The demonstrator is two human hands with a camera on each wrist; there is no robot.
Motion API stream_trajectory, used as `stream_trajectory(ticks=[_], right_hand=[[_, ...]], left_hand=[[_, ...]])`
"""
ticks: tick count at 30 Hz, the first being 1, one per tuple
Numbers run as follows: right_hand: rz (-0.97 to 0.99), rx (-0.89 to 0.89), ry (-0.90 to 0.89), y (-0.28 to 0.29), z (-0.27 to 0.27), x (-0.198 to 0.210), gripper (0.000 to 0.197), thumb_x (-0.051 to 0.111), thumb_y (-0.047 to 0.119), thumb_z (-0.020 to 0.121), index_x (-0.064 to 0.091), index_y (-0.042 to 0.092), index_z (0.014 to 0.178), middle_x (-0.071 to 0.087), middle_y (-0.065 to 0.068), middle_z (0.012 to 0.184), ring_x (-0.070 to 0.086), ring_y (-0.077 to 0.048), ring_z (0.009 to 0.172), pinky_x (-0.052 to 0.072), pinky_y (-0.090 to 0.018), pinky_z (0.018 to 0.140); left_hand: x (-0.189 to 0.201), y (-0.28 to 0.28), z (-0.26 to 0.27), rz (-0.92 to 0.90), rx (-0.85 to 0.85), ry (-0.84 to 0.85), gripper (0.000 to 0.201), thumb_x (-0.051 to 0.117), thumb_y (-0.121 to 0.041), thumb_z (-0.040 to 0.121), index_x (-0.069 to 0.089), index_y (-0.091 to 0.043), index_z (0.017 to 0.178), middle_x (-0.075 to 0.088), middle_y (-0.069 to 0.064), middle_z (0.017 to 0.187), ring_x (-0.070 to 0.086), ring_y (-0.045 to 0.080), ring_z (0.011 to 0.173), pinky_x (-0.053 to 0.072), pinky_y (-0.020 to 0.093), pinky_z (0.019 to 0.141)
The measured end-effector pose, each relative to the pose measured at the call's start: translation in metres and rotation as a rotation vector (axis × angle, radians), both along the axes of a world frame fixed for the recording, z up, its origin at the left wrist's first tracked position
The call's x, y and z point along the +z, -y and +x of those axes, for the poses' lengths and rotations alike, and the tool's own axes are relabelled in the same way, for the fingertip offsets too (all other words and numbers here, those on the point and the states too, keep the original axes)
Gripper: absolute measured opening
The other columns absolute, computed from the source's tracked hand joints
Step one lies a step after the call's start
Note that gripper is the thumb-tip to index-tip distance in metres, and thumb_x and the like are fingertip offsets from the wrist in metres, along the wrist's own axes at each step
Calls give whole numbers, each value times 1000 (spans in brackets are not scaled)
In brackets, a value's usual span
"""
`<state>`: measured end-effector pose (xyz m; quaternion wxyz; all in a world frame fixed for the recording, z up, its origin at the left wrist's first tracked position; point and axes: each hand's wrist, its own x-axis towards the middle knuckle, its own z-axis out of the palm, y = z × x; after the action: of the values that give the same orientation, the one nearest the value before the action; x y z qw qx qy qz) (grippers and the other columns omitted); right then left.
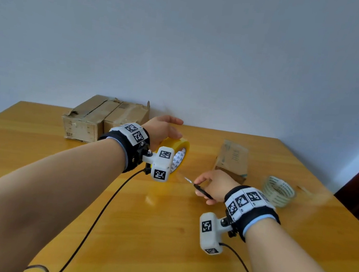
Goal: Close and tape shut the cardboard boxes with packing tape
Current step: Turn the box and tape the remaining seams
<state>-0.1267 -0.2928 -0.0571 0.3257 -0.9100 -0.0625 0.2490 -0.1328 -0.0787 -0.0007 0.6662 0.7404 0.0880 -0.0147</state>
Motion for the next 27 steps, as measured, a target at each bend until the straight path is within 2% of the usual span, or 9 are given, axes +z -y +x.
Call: stream_trajectory(ticks=[6, 8, 10, 12, 14, 18, 22, 24, 27], right_hand=[[-192, 159, 35, -14, -5, 14, 26, 70, 8, 96, 73, 17, 120, 72, 2, 96, 65, -8, 72, 61, -30, 83], [-308, 248, 83, -16, -8, 19, 28, 68, 10, 97, 73, 19, 124, 72, 1, 118, 61, -7, 74, 58, -23, 76], [-321, 232, 130, -19, -10, 23, 26, 63, 12, 101, 73, 20, 123, 69, 2, 125, 56, -5, 72, 53, -20, 69], [-188, 129, 219, -24, -6, 22, 21, 58, 16, 101, 76, 17, 112, 75, -2, 114, 62, -11, 71, 61, -31, 78], [164, -67, 325, -30, -4, 23, 20, 61, 28, 100, 72, 17, 112, 75, -4, 104, 69, -14, 78, 64, -41, 80], [533, -40, 403, -46, -7, 39, 32, 70, 34, 96, 67, 26, 127, 68, 8, 113, 67, -9, 101, 63, -31, 80], [567, -85, 366, -55, -8, 41, 11, 78, 15, 89, 75, 18, 99, 76, 0, 101, 72, -16, 97, 62, -32, 83], [589, -116, 281, -55, -8, 39, 11, 80, 10, 87, 73, 17, 93, 76, -4, 100, 73, -19, 98, 62, -35, 86], [609, -144, 138, -54, -7, 39, 15, 80, 6, 86, 72, 17, 91, 77, -6, 103, 72, -22, 102, 61, -40, 90]], left_hand=[[4, 3, -10, -24, -22, 44, 42, 64, 5, 89, 61, -20, 123, 60, -1, 88, 61, 11, 65, 50, 20, 49], [4, 1, -13, -42, -7, 51, 42, 64, 5, 89, 61, -19, 123, 60, 0, 88, 61, 13, 67, 51, 21, 50], [4, -1, -15, -56, 11, 52, 42, 64, 6, 89, 61, -19, 122, 60, 0, 87, 61, 13, 68, 51, 21, 50], [4, -3, -16, -64, 28, 55, 42, 64, 6, 89, 61, -19, 122, 61, 0, 87, 61, 13, 67, 51, 21, 50], [3, -5, -18, -45, 32, 62, 42, 65, 5, 88, 62, -20, 121, 61, -1, 87, 61, 13, 67, 51, 21, 51], [2, -1, -19, 27, 9, 85, 41, 61, 8, 88, 61, -19, 119, 59, -1, 83, 57, 9, 65, 44, 19, 56], [3, 1, -25, 21, -47, 82, 36, 59, 7, 90, 61, -16, 119, 57, -1, 76, 55, 3, 47, 43, 15, 45], [-1, 0, -25, 19, -73, 87, 36, 59, 8, 89, 63, -17, 115, 57, -1, 75, 57, 7, 58, 46, 19, 56], [-7, -1, -23, 41, -128, 114, 38, 60, 9, 86, 63, -18, 111, 56, 1, 78, 58, 19, 81, 49, 36, 86]])
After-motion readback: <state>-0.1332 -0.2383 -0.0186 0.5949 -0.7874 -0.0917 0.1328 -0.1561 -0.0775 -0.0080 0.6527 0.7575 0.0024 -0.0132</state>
